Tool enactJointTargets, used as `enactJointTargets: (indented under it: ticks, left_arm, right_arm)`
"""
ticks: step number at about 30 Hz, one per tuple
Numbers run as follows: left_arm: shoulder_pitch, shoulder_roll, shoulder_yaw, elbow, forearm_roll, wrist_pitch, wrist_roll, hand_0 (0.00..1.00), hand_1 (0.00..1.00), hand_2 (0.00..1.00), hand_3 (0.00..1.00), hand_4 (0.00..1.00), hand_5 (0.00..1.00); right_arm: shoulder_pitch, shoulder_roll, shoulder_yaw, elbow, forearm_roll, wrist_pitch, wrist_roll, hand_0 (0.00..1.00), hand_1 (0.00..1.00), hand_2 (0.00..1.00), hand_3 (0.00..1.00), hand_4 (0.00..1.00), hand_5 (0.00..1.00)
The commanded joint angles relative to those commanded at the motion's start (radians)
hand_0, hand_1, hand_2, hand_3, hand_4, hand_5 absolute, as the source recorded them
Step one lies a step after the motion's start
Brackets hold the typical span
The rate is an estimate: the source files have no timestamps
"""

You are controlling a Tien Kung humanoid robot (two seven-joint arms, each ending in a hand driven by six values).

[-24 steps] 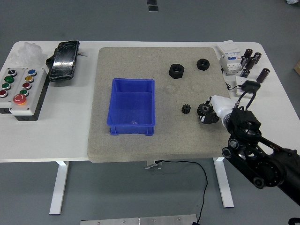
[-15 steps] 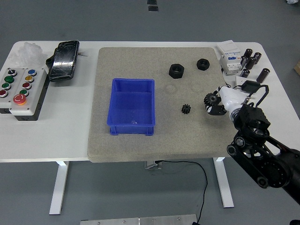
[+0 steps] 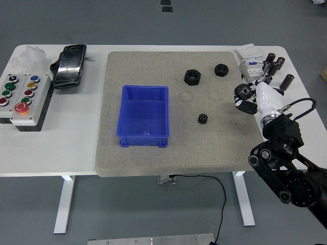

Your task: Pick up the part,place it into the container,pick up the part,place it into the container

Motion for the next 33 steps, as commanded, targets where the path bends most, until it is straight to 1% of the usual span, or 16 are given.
enactJointTargets:
  ticks: [5, 7, 9, 12, 17, 19, 22, 24, 27, 33]
  left_arm:
    - [-0.008, 0.001, 0.001, 0.0, 0.006, -0.002, 0.003, 0.613, 0.516, 0.561, 0.631, 0.553, 0.505]
    - [-0.014, 0.001, 0.002, 0.0, 0.02, -0.007, 0.007, 0.613, 0.516, 0.561, 0.631, 0.553, 0.505]
    - [-0.022, 0.003, 0.026, 0.0, -0.015, -0.002, -0.006, 0.613, 0.516, 0.562, 0.631, 0.553, 0.505]
    - [-0.024, 0.007, 0.028, 0.0, -0.002, -0.007, -0.002, 0.613, 0.516, 0.562, 0.631, 0.553, 0.505]
    - [0.004, 0.003, 0.005, 0.0, -0.014, 0.003, 0.002, 0.613, 0.516, 0.562, 0.631, 0.553, 0.506]
    - [0.01, -0.002, -0.006, 0.0, -0.011, 0.004, 0.007, 0.613, 0.516, 0.562, 0.631, 0.553, 0.506]
    - [0.015, -0.009, -0.001, 0.0, -0.032, 0.008, 0.0, 0.613, 0.516, 0.562, 0.632, 0.553, 0.506]
    - [0.015, -0.013, -0.011, 0.0, -0.022, 0.007, 0.009, 0.613, 0.516, 0.562, 0.632, 0.553, 0.506]
    - [0.016, -0.015, -0.003, 0.0, -0.047, 0.012, 0.001, 0.613, 0.516, 0.563, 0.632, 0.553, 0.506]
    - [0.022, -0.024, -0.016, 0.0, -0.036, 0.014, 0.017, 0.614, 0.516, 0.563, 0.632, 0.553, 0.506]
  right_arm:
    - [0.013, 0.008, -0.021, 0.02, 0.003, -0.09, 0.0, 0.262, 0.493, 0.409, 0.525, 0.582, 0.135]
    - [0.021, 0.01, -0.03, 0.02, 0.003, -0.108, 0.0, 0.262, 0.493, 0.409, 0.525, 0.582, 0.135]
    - [0.03, 0.011, -0.036, 0.027, 0.001, -0.126, 0.0, 0.261, 0.491, 0.407, 0.514, 0.588, 0.135]
    - [0.029, 0.017, -0.033, 0.034, 0.008, -0.15, 0.0, 0.261, 0.491, 0.407, 0.514, 0.588, 0.135]
    - [0.008, 0.026, -0.03, 0.05, 0.018, -0.189, 0.0, 0.257, 0.481, 0.405, 0.506, 0.604, 0.16]
    - [0.011, 0.024, -0.036, 0.053, 0.035, -0.206, 0.0, 0.257, 0.481, 0.405, 0.506, 0.604, 0.16]
    - [0.019, 0.023, -0.049, 0.063, 0.066, -0.234, 0.0, 0.252, 0.468, 0.404, 0.486, 0.624, 0.161]
    - [0.026, 0.028, -0.069, 0.061, 0.099, -0.254, 0.009, 0.252, 0.468, 0.404, 0.486, 0.624, 0.161]
    - [0.06, 0.037, -0.118, 0.056, 0.144, -0.274, 0.03, 0.25, 0.465, 0.404, 0.48, 0.629, 0.161]
    - [0.146, 0.071, -0.233, 0.031, 0.187, -0.289, 0.046, 0.249, 0.465, 0.401, 0.48, 0.632, 0.161]
